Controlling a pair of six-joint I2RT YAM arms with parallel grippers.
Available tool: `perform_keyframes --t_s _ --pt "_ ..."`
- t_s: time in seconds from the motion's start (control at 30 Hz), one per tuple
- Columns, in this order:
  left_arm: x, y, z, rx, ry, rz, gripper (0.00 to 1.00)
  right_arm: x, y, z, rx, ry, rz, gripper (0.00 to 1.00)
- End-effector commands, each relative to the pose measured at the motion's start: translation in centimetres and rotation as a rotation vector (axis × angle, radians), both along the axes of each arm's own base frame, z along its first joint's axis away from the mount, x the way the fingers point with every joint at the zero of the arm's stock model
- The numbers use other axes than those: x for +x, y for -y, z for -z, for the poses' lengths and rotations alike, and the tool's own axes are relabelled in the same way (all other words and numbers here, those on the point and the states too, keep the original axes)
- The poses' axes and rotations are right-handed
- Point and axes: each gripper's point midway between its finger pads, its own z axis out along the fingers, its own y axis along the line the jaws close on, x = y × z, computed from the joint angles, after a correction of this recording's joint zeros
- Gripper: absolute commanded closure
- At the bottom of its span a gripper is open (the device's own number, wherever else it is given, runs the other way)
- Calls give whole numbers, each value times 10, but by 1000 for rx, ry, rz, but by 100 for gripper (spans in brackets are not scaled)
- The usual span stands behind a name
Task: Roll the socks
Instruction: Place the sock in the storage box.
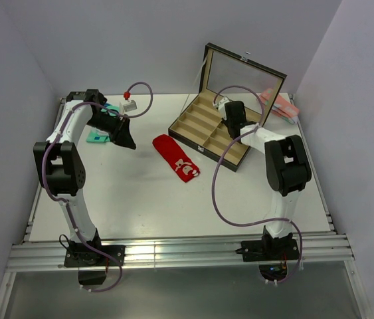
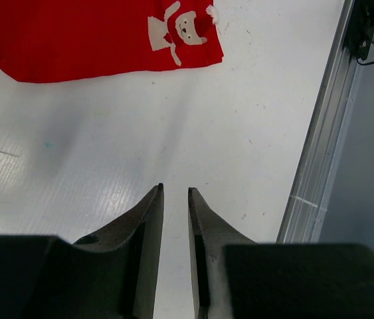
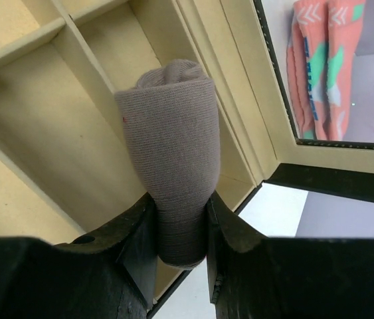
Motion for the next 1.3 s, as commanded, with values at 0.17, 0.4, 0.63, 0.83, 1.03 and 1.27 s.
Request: perform_keyframes --t_s 0.17,0.4,0.63,0.83,1.03,1.27 --pt "3 3 -10 -35 15 7 74 3 -7 6 114 -92 14 100" --pt "3 2 -5 -22 9 8 73 -4 -13 15 168 -179 3 100" --pt "6 3 -4 -28 -1 4 74 -12 -17 18 212 -248 -17 100" --pt "7 3 -3 -26 -2 4 73 -20 -20 16 233 -280 -18 100" --pt "8 4 -1 -31 -9 6 74 -29 -26 23 240 -312 -25 100" --pt "5 2 0 -16 -2 11 74 -36 -32 29 257 -352 -41 100"
